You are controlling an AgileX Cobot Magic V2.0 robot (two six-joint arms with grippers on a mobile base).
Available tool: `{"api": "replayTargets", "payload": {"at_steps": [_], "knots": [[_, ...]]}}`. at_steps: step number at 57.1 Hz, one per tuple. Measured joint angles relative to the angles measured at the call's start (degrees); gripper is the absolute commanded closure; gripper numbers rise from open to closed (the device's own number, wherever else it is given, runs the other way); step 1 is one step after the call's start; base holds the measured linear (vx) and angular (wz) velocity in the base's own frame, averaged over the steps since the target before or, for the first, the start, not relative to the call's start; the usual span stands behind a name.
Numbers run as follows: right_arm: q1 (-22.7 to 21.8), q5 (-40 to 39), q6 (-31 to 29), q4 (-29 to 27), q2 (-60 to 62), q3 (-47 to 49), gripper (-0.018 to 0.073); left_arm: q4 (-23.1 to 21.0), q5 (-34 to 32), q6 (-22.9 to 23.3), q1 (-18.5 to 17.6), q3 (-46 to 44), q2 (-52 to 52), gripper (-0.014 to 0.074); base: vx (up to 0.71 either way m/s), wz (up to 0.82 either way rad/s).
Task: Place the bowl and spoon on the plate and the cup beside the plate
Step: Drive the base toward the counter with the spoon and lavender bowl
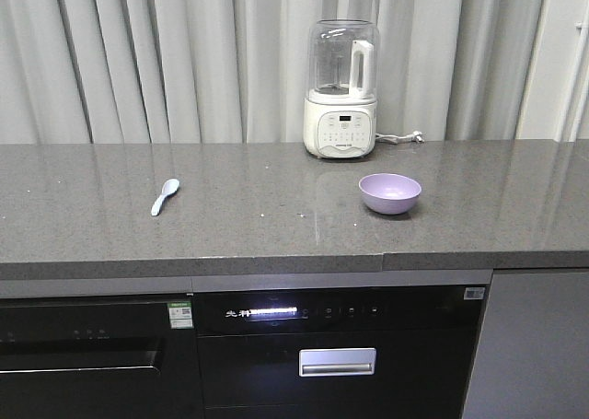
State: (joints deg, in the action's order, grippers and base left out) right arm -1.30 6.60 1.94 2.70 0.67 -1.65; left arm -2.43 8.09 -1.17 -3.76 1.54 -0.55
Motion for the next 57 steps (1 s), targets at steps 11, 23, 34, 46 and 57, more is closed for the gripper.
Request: {"api": "replayTargets", "payload": {"at_steps": [11, 23, 34, 46, 57], "knots": [[0.0, 0.0, 0.0, -0.04, 0.0, 0.0, 0.0568, 0.0, 0.0, 0.0, 0.0, 0.0, 0.0, 0.0594, 0.0, 0.0], [0.0, 0.0, 0.0, -0.04, 0.0, 0.0, 0.0568, 0.0, 0.0, 0.0, 0.0, 0.0, 0.0, 0.0594, 0.0, 0.0], [0.0, 0.0, 0.0, -0.04, 0.0, 0.0, 0.0568, 0.0, 0.0, 0.0, 0.0, 0.0, 0.0, 0.0594, 0.0, 0.0], [0.0, 0.0, 0.0, -0.04, 0.0, 0.0, 0.0568, 0.0, 0.0, 0.0, 0.0, 0.0, 0.0, 0.0594, 0.0, -0.01], [0.0, 0.0, 0.0, -0.04, 0.0, 0.0, 0.0568, 0.0, 0.0, 0.0, 0.0, 0.0, 0.0, 0.0594, 0.03, -0.03]]}}
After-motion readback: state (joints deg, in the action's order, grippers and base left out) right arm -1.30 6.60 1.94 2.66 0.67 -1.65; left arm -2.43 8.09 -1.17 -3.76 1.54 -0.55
